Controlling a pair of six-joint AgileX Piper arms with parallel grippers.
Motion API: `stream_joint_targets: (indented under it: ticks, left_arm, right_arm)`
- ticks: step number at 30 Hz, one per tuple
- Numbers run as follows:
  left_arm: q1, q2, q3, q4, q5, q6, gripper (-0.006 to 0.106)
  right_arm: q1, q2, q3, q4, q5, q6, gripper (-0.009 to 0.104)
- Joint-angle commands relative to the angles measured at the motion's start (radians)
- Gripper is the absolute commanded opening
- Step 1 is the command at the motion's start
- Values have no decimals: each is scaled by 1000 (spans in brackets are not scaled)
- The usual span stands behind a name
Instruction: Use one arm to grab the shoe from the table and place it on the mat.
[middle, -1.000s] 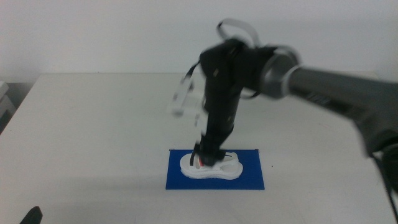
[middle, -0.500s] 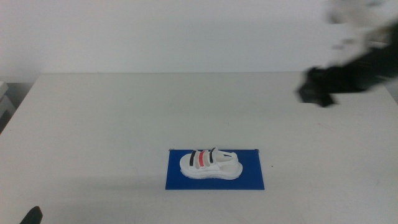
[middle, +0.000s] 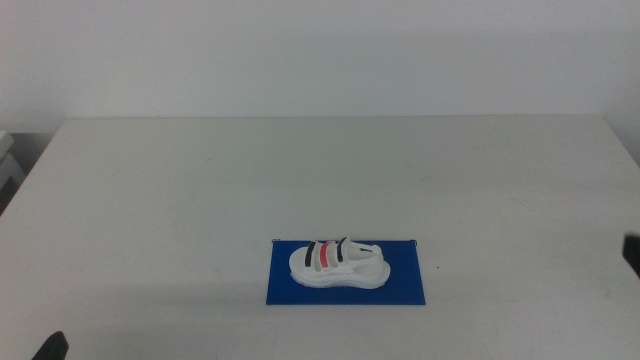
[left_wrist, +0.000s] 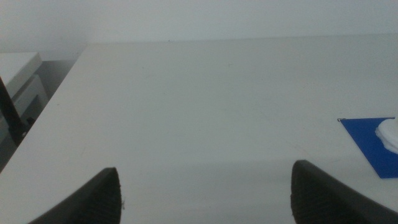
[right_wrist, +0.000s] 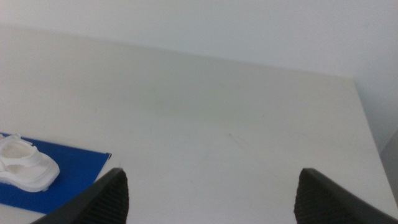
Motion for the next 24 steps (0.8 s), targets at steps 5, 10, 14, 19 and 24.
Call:
stream_joint_targets:
  ticks: [5, 10, 14, 19, 24]
  left_arm:
    - [-5, -14, 7, -8, -80, -5, 94]
    - [-5, -14, 7, -8, -80, -5, 94]
    - [-5, -14, 7, -8, -80, -5, 94]
    - [-5, -14, 7, -8, -80, -5, 94]
    - [-5, -14, 7, -8, -80, -5, 94]
  right_arm:
    - [-9, -164, 115, -14, -147, -4, 72]
    - [-8, -203, 157, -14, -159, -4, 72]
    - [-8, -283, 206, -14, -162, -4, 72]
    - [-8, -430, 307, -10, -165, -4, 72]
    - [-8, -534, 409, -10, -154, -4, 72]
